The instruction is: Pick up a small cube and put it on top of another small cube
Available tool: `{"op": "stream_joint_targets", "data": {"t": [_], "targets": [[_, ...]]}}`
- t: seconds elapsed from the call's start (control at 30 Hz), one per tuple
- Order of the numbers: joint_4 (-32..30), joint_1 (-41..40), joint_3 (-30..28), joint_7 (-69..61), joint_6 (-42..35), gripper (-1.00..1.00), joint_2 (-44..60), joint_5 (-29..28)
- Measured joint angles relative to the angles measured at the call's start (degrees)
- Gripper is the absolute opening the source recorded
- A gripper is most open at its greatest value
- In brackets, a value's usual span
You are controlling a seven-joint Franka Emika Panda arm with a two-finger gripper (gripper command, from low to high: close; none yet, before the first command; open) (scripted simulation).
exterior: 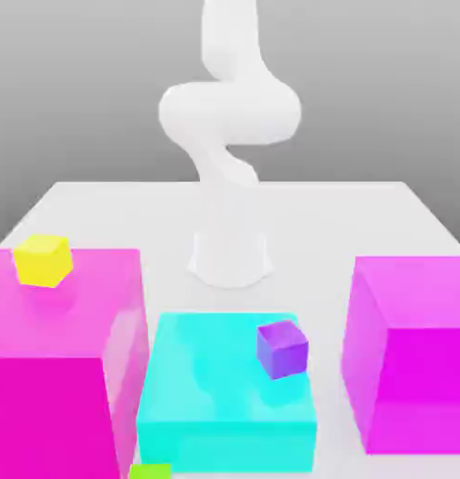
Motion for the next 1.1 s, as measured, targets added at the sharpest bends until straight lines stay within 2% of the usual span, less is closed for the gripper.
{"op": "stream_joint_targets", "data": {"t": [0.37,0.57,0.73,1.1], "targets": [[-12.90,-10.94,-23.40,7.19,12.21,0.00,19.05,14.50],[-20.15,-18.41,-32.52,13.54,18.54,0.00,28.18,20.67],[-24.65,-23.20,-35.56,25.60,23.01,0.00,36.52,22.92],[-31.78,-27.35,-35.30,51.87,28.91,0.00,43.22,17.62]]}}
